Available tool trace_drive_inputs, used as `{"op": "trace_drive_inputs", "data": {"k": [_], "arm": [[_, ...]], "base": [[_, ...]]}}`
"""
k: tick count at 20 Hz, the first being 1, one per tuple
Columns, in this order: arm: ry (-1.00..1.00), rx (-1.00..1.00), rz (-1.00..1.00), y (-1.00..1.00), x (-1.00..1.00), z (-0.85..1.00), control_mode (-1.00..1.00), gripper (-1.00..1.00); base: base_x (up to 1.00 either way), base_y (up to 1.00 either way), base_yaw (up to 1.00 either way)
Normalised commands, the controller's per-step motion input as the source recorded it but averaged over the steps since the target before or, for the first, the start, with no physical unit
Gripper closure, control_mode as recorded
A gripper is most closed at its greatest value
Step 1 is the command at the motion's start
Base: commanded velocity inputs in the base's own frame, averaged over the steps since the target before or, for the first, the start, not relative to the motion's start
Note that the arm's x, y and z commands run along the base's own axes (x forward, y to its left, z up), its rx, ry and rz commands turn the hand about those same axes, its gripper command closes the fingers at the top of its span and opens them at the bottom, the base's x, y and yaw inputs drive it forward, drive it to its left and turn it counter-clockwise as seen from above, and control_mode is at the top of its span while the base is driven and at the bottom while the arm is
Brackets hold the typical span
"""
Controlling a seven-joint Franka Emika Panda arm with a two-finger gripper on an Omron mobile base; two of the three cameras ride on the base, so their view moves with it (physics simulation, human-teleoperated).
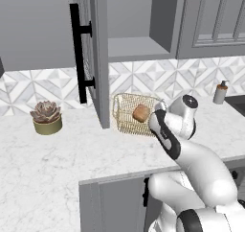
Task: Open the cabinet, pick up the bread from the cabinet and place it in the basket. Then move the basket to the dining counter.
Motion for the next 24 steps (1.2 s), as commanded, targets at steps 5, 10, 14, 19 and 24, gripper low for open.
{"op": "trace_drive_inputs", "data": {"k": [5,10,14,19,24], "arm": [[0.0,0.02,-0.06,0.0,-0.36,0.51,-1.0,1.0],[0.1,-0.08,0.0,-0.07,-0.06,0.51,-1.0,1.0],[0.03,-0.13,0.02,-0.29,-0.21,0.29,-1.0,1.0],[-0.04,0.01,0.09,-0.18,-0.46,0.13,-1.0,1.0],[-0.07,0.0,0.08,0.0,-0.5,0.19,-1.0,1.0]], "base": [[0.0,0.0,0.0],[0.0,0.0,0.0],[0.0,0.0,0.0],[0.0,0.0,0.0],[0.0,0.0,0.0]]}}
